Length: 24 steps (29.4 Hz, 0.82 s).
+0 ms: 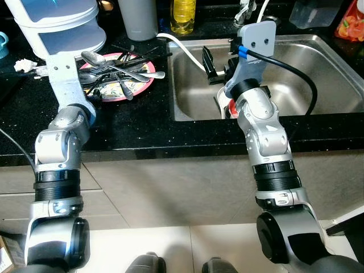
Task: Kitchen organization
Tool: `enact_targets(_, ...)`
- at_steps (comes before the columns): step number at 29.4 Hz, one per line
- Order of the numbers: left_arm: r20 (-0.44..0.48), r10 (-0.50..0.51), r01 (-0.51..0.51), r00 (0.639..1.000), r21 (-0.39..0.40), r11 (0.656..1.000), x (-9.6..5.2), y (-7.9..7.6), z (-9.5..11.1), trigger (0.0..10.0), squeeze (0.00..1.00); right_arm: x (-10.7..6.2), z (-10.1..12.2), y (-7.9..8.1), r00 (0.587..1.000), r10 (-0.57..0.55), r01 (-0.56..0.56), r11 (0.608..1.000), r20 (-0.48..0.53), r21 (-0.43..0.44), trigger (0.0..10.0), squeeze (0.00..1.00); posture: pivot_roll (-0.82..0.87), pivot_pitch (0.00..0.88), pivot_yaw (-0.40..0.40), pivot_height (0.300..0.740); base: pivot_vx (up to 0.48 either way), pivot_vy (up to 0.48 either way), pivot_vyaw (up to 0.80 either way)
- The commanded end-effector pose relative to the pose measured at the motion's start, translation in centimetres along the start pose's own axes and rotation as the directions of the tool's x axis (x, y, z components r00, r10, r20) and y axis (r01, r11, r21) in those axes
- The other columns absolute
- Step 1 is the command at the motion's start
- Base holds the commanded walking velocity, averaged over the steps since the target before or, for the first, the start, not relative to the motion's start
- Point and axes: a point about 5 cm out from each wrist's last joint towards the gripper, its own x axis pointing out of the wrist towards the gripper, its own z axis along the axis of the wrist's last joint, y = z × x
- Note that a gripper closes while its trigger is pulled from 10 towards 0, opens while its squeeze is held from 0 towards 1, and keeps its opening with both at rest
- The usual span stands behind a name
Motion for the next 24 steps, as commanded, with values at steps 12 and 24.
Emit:
enact_targets(12, -0.03, -0.026, 0.027, 0.999, 0.056, 0.998, 0.9, 0.7, -0.7, 0.0, 0.0, 0.0, 0.2, 0.0, 1.0, 0.0, 0.0, 1.0, 0.003, 0.005, 10.0, 0.0, 0.07, 0.1, 0.072, 0.74, 0.0, 0.0, 0.0)
enact_targets(24, 0.275, 0.056, -0.144, 0.96, 0.31, 0.94, 0.2, 0.2, 4.0, 10.0, 0.0, 0.1, 0.2, 0.2, 1.0, 0.0, 0.0, 1.0, 0.006, 0.014, 10.0, 0.0, 0.08, 0.09, 0.073, 0.74, 0.0, 0.0, 0.0)
